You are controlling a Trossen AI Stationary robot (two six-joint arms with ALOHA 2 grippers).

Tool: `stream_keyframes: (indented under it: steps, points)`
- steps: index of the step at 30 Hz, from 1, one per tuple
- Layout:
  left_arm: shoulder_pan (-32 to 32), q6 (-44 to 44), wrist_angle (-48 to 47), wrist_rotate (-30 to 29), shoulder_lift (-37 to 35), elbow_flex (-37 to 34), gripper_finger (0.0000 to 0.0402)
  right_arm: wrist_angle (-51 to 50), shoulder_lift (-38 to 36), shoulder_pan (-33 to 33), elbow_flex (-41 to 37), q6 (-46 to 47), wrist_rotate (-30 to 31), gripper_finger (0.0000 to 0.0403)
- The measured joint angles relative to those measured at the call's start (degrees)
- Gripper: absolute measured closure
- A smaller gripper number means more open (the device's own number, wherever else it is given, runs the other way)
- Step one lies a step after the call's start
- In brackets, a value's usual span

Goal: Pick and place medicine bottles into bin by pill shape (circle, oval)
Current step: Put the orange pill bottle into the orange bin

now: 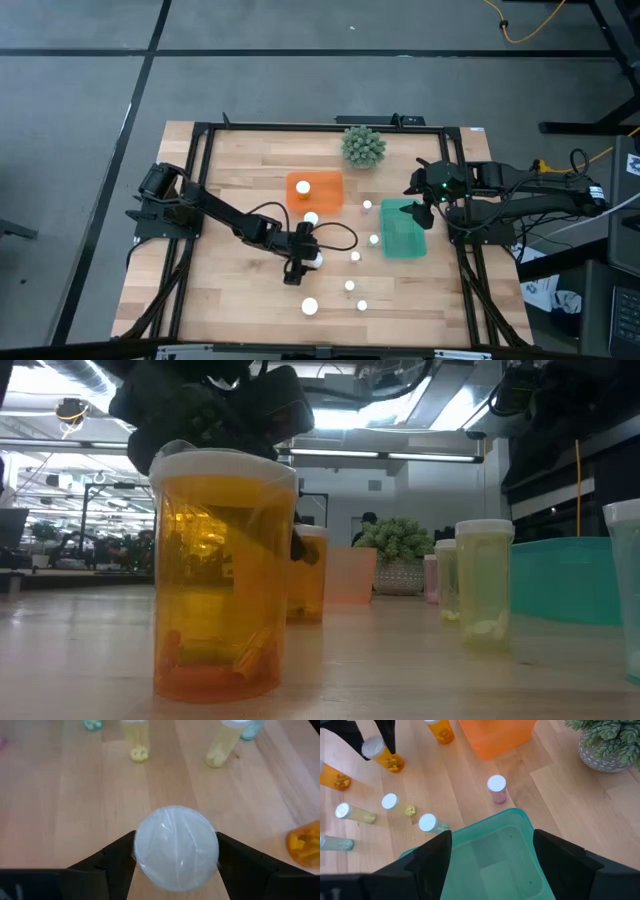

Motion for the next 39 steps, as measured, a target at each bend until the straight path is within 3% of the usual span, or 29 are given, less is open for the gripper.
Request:
stream_keyframes:
  steps: [10, 18, 24, 28, 31, 39]
  points:
    - [0.0, 1.0, 1.0, -0.3, 0.0, 0.0, 0.0161, -0.1, 0.0, 0.0, 0.0, -0.1, 0.0, 0.0121]
    - [2.2, 2.4, 1.1, 2.3, -0.7, 0.0, 0.0220, -0.1, 0.0, 0.0, 0.0, -0.1, 0.0, 0.0121]
    - [5.3, -0.3, -0.4, 6.3, -2.8, 1.3, 0.0220, -0.3, 0.0, 0.0, 0.0, -0.1, 0.0, 0.0121]
    - [7.1, 4.5, -3.0, 6.0, -4.1, 5.4, 0.0220, -0.5, 0.0, 0.0, 0.0, -0.2, 0.0, 0.0121]
    - [9.2, 8.0, -7.9, 5.9, -5.5, 8.8, 0.0220, -1.0, 0.0, 0.0, 0.0, -0.3, 0.0, 0.0121]
    - [20.6, 13.2, -8.4, 4.5, -6.5, 15.4, 0.0220, -1.2, 0.1, 0.0, 0.0, -1.6, 0.0, 0.0121]
